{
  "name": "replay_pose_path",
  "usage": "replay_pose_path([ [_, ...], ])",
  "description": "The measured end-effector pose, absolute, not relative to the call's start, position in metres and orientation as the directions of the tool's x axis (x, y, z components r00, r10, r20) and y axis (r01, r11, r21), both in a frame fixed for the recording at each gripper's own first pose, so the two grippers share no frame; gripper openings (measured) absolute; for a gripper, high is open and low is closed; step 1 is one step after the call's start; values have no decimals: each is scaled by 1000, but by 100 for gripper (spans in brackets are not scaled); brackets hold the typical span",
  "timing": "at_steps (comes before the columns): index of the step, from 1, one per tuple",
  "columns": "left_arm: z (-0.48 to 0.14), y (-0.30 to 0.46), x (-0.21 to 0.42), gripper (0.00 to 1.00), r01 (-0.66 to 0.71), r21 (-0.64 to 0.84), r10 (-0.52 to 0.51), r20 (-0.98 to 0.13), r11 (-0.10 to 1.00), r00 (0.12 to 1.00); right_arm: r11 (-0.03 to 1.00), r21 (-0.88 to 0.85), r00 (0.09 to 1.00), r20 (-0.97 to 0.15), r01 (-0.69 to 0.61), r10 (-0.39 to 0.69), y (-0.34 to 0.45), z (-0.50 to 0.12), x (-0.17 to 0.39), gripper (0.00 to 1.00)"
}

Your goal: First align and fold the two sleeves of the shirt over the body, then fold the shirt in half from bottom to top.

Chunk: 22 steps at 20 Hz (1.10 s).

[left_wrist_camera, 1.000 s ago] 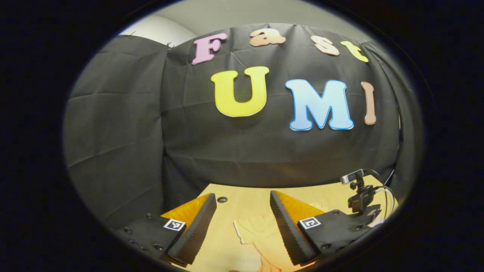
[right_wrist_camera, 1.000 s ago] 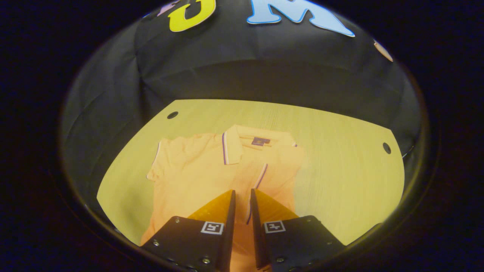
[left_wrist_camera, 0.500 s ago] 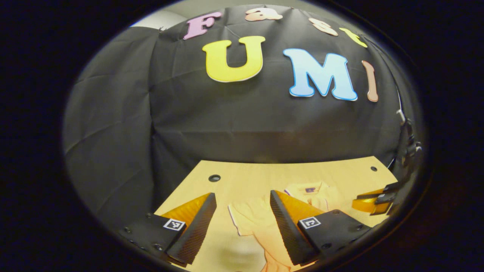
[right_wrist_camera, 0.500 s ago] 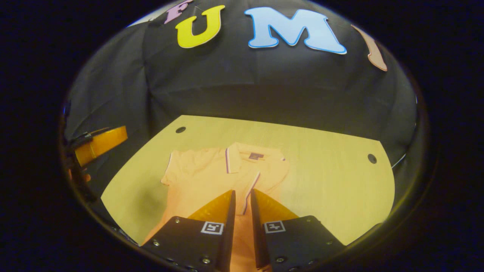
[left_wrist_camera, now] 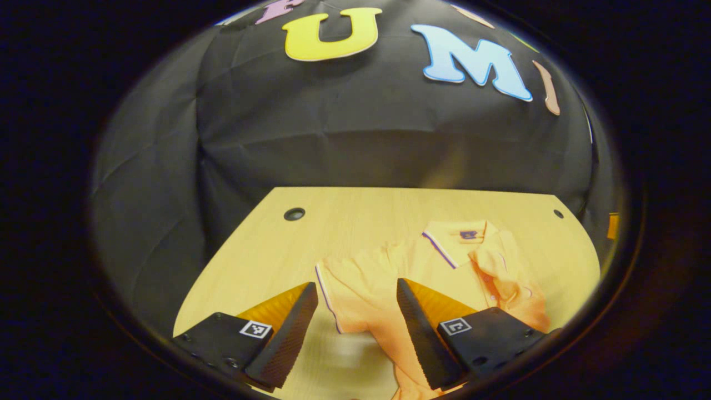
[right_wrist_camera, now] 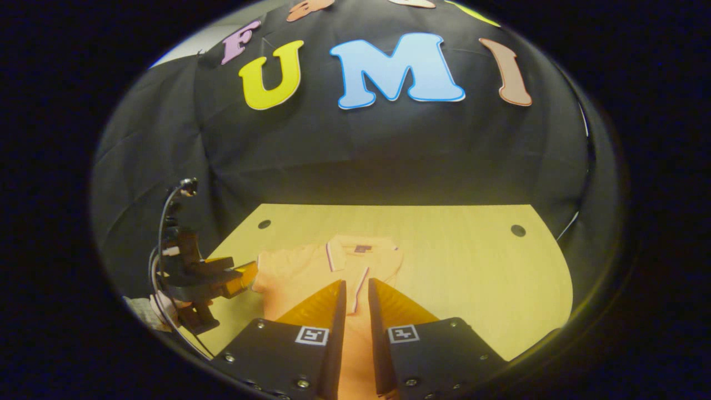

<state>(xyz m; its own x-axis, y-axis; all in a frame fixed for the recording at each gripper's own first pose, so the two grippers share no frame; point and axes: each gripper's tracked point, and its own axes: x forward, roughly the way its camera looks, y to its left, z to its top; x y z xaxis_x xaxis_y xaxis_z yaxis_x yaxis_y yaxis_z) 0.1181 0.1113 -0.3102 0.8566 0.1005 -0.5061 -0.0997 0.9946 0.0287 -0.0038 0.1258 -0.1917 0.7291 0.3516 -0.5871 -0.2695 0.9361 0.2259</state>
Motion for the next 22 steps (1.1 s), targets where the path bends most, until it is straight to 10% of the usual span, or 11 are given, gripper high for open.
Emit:
replay_pose_path([
  [20,-395,115,126,95,-123,-10,87,-655,992,751,966,198,706,-660,-166,256,84,-212,-31,24],
  [22,-395,109,130,76,-96,-11,66,-655,995,753,966,194,704,-663,-169,256,84,-212,-32,24],
])
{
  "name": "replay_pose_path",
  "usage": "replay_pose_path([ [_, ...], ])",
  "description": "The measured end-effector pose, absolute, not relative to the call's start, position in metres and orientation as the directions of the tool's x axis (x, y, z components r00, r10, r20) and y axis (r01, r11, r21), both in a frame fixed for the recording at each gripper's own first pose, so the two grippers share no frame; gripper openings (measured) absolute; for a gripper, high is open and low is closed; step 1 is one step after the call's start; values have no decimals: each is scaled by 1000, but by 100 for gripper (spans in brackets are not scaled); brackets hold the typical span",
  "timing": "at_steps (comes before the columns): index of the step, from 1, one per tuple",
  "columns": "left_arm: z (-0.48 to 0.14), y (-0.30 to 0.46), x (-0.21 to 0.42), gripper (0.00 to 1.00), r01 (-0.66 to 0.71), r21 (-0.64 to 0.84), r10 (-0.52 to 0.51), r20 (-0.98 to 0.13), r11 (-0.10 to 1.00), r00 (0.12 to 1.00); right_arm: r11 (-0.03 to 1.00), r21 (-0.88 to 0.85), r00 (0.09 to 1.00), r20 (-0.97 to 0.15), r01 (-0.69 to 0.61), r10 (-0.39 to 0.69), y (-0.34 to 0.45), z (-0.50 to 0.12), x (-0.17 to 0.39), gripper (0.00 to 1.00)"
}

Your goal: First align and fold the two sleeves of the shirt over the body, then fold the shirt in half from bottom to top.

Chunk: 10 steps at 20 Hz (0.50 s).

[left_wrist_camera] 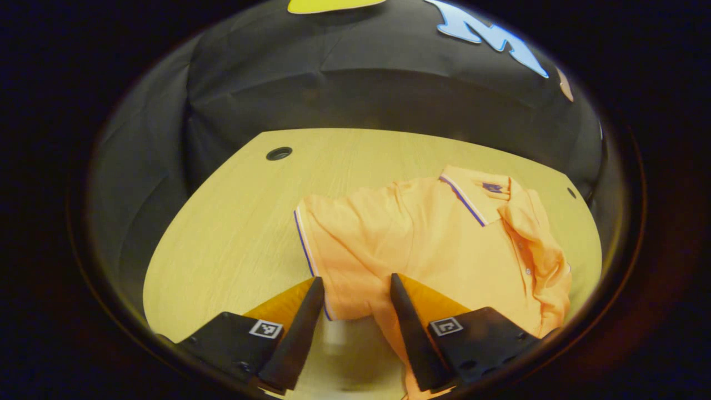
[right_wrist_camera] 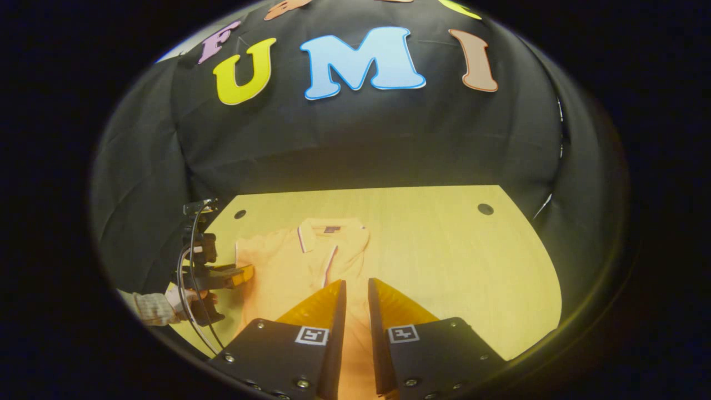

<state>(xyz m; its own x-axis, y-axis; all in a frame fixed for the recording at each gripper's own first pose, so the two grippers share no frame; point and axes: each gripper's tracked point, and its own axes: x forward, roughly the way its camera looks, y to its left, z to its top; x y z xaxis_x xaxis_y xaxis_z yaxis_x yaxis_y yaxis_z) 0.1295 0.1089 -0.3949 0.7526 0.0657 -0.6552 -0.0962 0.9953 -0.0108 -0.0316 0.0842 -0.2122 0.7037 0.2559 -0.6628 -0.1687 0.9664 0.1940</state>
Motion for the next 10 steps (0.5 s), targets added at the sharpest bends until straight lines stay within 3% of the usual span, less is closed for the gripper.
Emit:
replay_pose_path([
  [1,-394,104,132,67,-90,-21,55,-651,996,757,966,195,703,-664,-169,257,84,-212,-32,24],
  [3,-393,109,133,33,-109,-12,75,-646,994,760,966,198,705,-661,-166,257,85,-211,-32,24],
  [5,-393,108,131,33,-111,-31,65,-642,993,764,966,197,707,-660,-164,255,83,-210,-33,25],
  [7,-391,107,132,13,-122,-26,75,-652,992,754,967,194,709,-659,-163,252,81,-211,-34,24],
  [8,-393,107,131,8,-118,-5,85,-662,993,744,967,195,711,-657,-162,251,82,-211,-34,24],
  [10,-388,103,134,8,-108,29,100,-662,994,743,968,196,714,-654,-159,250,79,-210,-35,24],
])
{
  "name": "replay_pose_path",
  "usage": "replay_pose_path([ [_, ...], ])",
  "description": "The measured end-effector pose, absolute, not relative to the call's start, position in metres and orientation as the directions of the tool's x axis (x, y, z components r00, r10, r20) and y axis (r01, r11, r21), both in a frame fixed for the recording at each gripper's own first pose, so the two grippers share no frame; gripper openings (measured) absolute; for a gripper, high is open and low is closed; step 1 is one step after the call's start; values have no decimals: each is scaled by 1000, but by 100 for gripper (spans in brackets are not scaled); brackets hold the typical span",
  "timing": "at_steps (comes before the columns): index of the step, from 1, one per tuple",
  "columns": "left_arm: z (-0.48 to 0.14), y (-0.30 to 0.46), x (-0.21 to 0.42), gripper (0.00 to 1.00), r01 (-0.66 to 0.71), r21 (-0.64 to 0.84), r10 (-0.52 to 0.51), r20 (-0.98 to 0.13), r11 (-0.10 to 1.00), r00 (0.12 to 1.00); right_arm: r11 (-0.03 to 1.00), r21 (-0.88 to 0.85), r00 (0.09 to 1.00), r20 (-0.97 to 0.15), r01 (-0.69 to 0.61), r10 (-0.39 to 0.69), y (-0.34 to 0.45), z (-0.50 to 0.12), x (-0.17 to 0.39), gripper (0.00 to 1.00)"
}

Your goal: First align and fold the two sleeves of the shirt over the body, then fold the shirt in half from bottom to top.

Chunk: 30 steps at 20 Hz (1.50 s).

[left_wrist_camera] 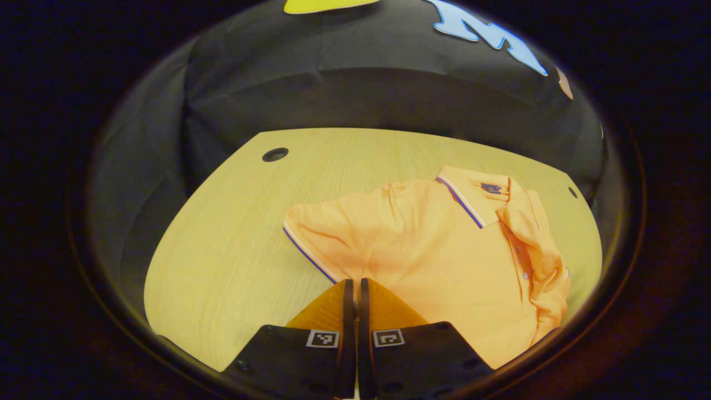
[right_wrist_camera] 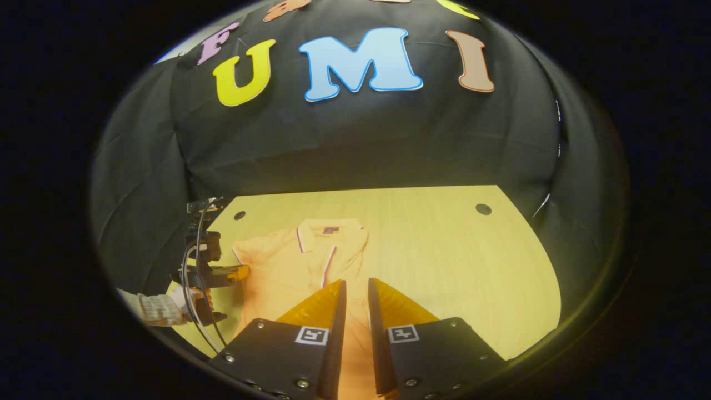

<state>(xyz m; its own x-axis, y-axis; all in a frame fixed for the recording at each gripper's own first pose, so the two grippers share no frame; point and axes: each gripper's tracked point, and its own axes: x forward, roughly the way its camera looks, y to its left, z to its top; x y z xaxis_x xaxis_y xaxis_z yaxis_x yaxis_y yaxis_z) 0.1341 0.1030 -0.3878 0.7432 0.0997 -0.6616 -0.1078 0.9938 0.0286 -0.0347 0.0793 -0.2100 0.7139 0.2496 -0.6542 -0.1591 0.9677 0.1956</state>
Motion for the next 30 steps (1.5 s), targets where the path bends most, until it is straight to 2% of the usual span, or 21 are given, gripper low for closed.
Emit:
replay_pose_path([
  [5,-350,79,143,9,-36,86,80,-601,996,795,968,202,719,-650,-148,245,72,-209,-37,24],
  [9,-323,35,153,8,90,159,13,-554,983,832,970,207,727,-647,-126,232,65,-209,-39,24],
  [12,-305,-15,157,9,215,207,-80,-516,954,853,971,220,733,-644,-98,220,60,-210,-45,24],
  [16,-307,-84,148,8,375,235,-208,-524,897,826,974,214,747,-636,-69,192,46,-210,-56,24],
  [21,-320,-135,134,10,469,202,-296,-552,860,780,978,208,765,-625,-23,152,26,-206,-66,24],
  [22,-319,-143,132,13,478,177,-314,-556,860,770,978,206,768,-624,-18,146,22,-206,-68,24],
  [23,-317,-151,129,34,489,157,-334,-553,858,763,979,205,769,-623,-14,141,18,-205,-69,24],
  [24,-310,-156,129,48,490,164,-339,-538,856,772,979,204,770,-623,-10,138,17,-206,-69,24],
  [25,-302,-158,130,58,491,175,-341,-524,854,781,979,205,771,-622,-8,136,15,-204,-70,24],
  [26,-297,-161,127,57,492,179,-346,-514,852,785,979,204,773,-620,-6,134,11,-204,-72,24],
  [27,-292,-163,126,76,493,176,-351,-506,852,788,979,206,774,-618,-8,137,10,-204,-73,24],
  [29,-281,-164,123,78,476,172,-345,-490,862,801,979,205,775,-615,-19,144,10,-202,-75,24],
  [30,-277,-163,121,72,465,162,-342,-482,870,807,979,203,776,-613,-27,149,11,-202,-76,24],
])
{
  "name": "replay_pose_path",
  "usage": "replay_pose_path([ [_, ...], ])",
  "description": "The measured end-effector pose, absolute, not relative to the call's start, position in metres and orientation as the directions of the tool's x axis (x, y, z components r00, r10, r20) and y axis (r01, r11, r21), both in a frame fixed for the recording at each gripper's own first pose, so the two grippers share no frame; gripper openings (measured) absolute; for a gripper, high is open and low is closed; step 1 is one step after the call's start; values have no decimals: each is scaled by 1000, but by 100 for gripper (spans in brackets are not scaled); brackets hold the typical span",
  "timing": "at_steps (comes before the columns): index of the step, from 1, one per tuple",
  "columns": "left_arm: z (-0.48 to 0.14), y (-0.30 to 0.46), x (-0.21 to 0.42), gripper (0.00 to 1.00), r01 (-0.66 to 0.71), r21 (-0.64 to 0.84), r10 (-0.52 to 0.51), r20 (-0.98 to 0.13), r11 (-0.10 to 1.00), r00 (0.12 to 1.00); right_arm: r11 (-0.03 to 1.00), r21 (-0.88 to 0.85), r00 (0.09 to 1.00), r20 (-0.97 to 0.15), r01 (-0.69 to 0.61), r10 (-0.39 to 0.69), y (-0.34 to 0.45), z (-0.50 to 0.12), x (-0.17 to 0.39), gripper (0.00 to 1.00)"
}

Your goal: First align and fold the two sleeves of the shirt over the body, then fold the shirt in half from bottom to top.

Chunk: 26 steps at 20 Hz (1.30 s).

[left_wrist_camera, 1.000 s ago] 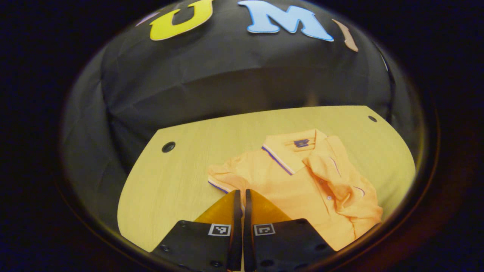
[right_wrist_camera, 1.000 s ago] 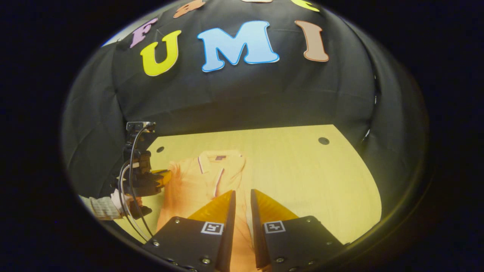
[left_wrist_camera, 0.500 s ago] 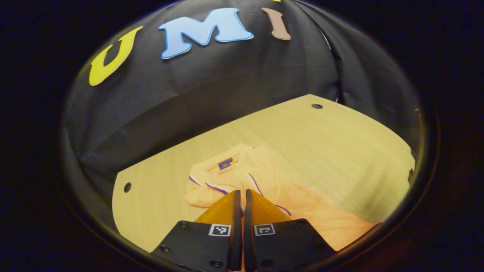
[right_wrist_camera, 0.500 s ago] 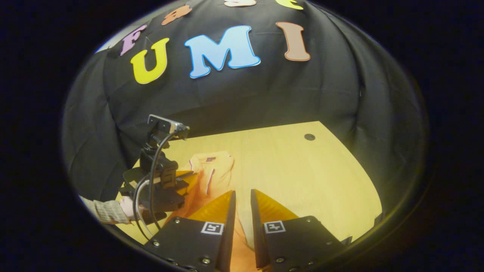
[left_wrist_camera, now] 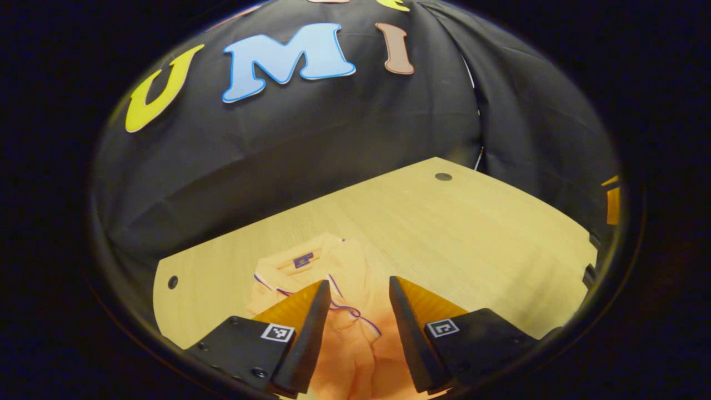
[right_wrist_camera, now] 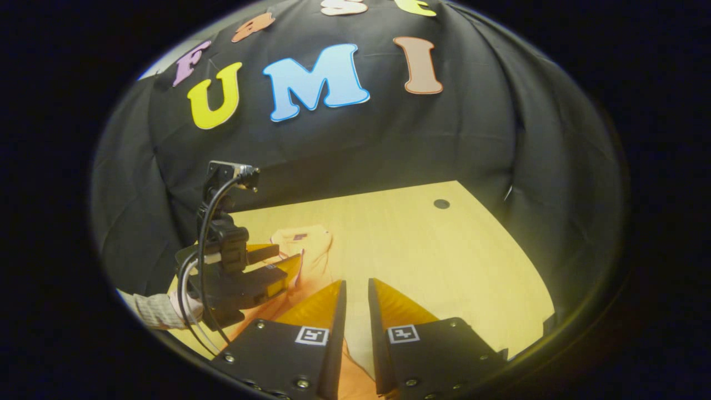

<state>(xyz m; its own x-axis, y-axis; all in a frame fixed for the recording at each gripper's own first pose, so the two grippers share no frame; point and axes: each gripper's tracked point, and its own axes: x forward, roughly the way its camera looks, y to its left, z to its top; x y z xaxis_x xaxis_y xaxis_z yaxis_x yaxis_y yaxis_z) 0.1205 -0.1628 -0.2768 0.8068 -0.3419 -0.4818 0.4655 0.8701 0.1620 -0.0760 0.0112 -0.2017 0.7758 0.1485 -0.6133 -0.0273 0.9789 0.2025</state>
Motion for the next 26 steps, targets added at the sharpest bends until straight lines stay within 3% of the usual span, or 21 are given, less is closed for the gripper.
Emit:
replay_pose_path([
  [2,-267,-157,111,66,447,131,-342,-469,885,814,979,196,776,-610,-48,160,12,-201,-79,24],
  [5,-252,-137,93,83,412,97,-330,-449,906,831,978,192,770,-611,-82,184,16,-203,-85,24],
  [12,-237,-60,37,81,295,84,-228,-447,952,865,957,186,713,-639,-221,288,38,-227,-97,24],
  [19,-261,-6,-36,82,202,61,-141,-520,977,842,919,219,593,-709,-329,381,63,-268,-119,24],
  [24,-293,-9,-81,90,233,21,-175,-595,972,785,900,251,508,-756,-356,412,73,-295,-140,24],
  [25,-300,-9,-87,89,239,19,-178,-611,971,772,894,269,482,-767,-359,424,76,-300,-147,26],
  [26,-308,-11,-92,93,252,15,-186,-633,968,752,892,275,461,-778,-360,426,77,-304,-154,45],
])
